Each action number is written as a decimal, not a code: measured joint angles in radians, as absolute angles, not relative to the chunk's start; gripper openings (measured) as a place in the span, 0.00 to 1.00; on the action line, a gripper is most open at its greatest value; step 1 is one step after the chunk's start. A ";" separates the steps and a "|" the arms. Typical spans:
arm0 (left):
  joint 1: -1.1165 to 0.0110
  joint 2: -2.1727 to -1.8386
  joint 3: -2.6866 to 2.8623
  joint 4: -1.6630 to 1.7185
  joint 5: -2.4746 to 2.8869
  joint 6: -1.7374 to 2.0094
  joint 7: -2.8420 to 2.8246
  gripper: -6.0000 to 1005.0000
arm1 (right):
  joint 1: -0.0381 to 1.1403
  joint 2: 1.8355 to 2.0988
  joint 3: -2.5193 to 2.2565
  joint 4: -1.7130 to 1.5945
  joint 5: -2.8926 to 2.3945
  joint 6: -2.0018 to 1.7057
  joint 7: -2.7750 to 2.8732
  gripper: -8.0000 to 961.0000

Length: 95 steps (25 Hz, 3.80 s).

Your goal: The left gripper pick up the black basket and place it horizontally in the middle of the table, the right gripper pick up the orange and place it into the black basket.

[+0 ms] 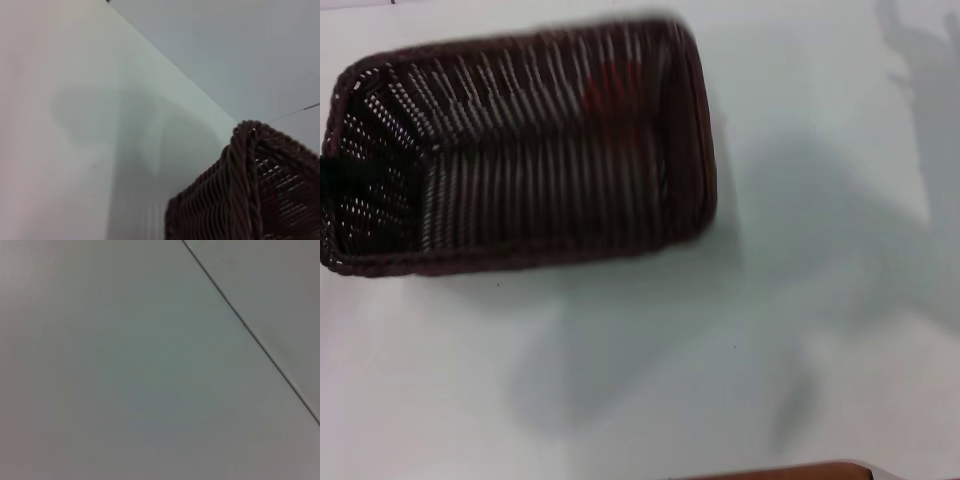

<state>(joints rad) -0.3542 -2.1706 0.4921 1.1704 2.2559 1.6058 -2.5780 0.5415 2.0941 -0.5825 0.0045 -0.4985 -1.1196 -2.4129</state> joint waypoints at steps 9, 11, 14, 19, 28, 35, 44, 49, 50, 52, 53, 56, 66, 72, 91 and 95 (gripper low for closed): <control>-0.306 -2.171 0.495 1.166 2.205 1.627 -2.587 0.42 | 0.541 2.094 -0.581 0.005 -0.499 -1.110 -2.413 0.92; -0.300 -2.170 0.495 1.166 2.195 1.629 -2.587 0.46 | 0.541 2.094 -0.581 0.005 -0.499 -1.108 -2.413 0.92; -0.288 -2.168 0.494 1.165 2.179 1.649 -2.587 0.52 | 0.543 2.094 -0.584 0.005 -0.500 -1.106 -2.413 0.92; -0.283 -2.165 0.489 1.164 2.172 1.679 -2.575 0.64 | 0.552 2.092 -0.643 -0.015 -0.506 -1.103 -2.413 0.92; -0.282 -2.125 0.448 1.086 2.143 1.673 -2.472 0.71 | 0.555 2.088 -0.765 -0.082 -0.506 -1.052 -2.366 0.92; -0.276 -2.048 0.300 0.935 2.020 1.667 -2.170 0.71 | 0.536 2.078 -0.915 -0.175 -0.509 -1.035 -2.268 0.91; -0.234 -2.095 0.183 0.867 1.714 1.750 -1.784 0.71 | 0.537 1.951 -1.041 -0.415 -0.941 -0.985 -1.732 0.91; -0.235 -2.119 0.186 0.839 1.648 1.804 -1.677 0.71 | 0.605 1.884 -1.034 -0.616 -1.416 -1.040 -1.298 0.90; -0.238 -2.121 0.187 0.837 1.647 1.809 -1.674 0.71 | 0.629 1.878 -1.023 -0.661 -1.542 -1.068 -1.198 0.90; -0.246 -2.125 0.189 0.832 1.646 1.824 -1.671 0.71 | 0.682 1.869 -0.992 -0.700 -1.711 -1.123 -1.039 0.90; -0.251 -2.126 0.189 0.829 1.646 1.841 -1.668 0.71 | 0.720 1.866 -0.962 -0.703 -1.805 -1.160 -0.971 0.90; -0.263 -2.130 0.189 0.830 1.645 1.890 -1.661 0.71 | 0.829 1.870 -0.889 -0.699 -2.035 -1.252 -0.838 0.90; -0.272 -2.154 0.189 0.833 1.619 2.016 -1.602 0.70 | 0.966 1.920 -0.917 -0.623 -2.299 -1.248 -0.659 0.89; -0.270 -2.158 0.224 0.832 1.618 2.020 -1.580 0.70 | 0.997 1.965 -0.999 -0.582 -2.320 -1.145 -0.634 0.88; -0.266 -2.160 0.264 0.822 1.626 2.011 -1.568 0.70 | 1.035 2.072 -1.088 -0.478 -2.324 -0.886 -0.636 0.87; -0.271 -2.158 0.264 0.806 1.627 2.006 -1.568 0.70 | 1.043 2.081 -1.114 -0.449 -2.324 -0.852 -0.635 0.86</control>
